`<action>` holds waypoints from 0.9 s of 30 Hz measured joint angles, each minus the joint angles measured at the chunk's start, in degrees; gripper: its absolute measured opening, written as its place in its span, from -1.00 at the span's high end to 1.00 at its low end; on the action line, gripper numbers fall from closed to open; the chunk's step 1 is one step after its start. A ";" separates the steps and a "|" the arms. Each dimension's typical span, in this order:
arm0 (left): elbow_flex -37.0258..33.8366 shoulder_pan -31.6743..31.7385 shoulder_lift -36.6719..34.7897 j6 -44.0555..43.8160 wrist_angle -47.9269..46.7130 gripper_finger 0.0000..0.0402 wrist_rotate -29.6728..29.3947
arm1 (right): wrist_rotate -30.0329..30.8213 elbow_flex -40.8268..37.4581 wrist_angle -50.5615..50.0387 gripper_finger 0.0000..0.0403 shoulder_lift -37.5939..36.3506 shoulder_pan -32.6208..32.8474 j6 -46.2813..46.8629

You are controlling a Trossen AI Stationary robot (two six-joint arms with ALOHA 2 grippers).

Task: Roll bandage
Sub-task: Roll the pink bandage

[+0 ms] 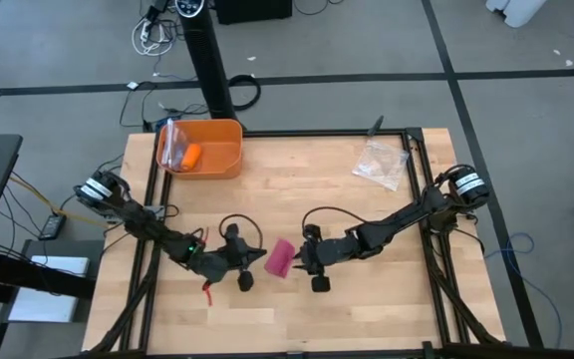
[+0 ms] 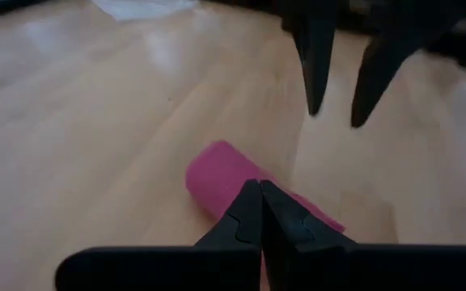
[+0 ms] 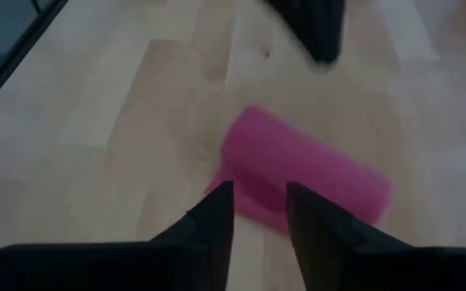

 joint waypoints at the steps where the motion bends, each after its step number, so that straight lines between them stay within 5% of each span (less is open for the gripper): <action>1: 0.69 0.61 1.13 0.14 -0.01 1.00 0.62 | 0.00 0.37 -0.06 0.38 0.00 -0.32 -0.04; 19: 7.81 5.07 12.10 2.86 0.61 1.00 8.98 | -8.12 2.52 -5.71 0.43 0.05 -2.43 -14.07; 27: 7.79 5.43 12.13 2.80 0.33 1.00 8.92 | -8.99 5.77 -6.27 0.44 8.85 -2.97 -17.86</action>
